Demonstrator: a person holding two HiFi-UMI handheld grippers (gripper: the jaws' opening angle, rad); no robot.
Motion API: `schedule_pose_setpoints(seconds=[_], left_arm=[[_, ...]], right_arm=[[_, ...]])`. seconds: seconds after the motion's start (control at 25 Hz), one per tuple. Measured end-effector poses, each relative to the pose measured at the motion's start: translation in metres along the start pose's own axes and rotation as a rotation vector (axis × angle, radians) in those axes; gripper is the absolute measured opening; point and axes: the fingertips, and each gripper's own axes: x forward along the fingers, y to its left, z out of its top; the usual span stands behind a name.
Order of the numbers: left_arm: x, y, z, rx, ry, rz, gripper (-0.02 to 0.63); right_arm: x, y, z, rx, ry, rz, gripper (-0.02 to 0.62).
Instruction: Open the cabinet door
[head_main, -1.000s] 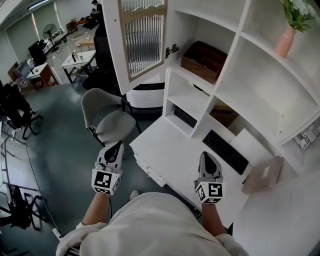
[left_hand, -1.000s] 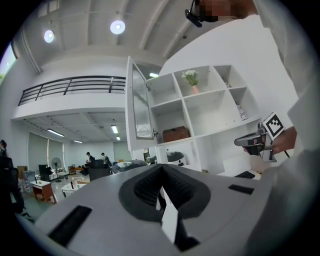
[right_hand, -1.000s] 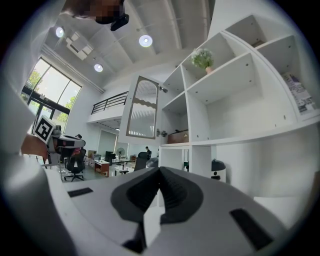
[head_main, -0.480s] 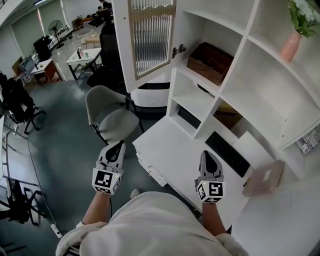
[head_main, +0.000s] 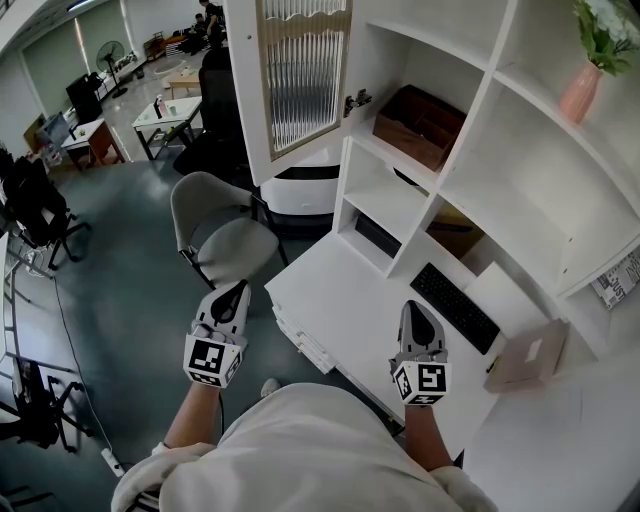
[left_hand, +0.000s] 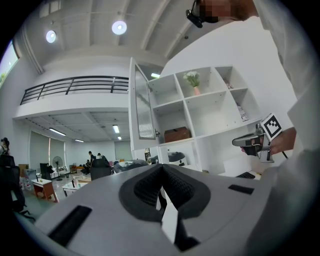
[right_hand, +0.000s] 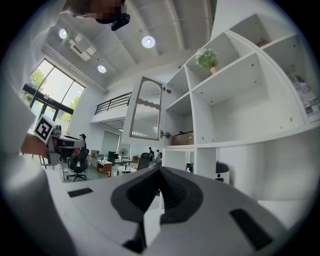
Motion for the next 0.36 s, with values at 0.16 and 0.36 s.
schedule_pose_setpoints(seconds=[0.16,0.36], left_arm=[[-0.0004,0.0012,-0.0010,0.000,0.004,0.001,0.000],[0.0005,0.0026,-0.0003,0.004,0.001,0.003,0.000]], right_arm=[[-0.0006,0.0007,0.0011,-0.001,-0.001,0.000,0.003],[0.0000,0.0006,0.0009,-0.002,-0.002,0.000,0.003]])
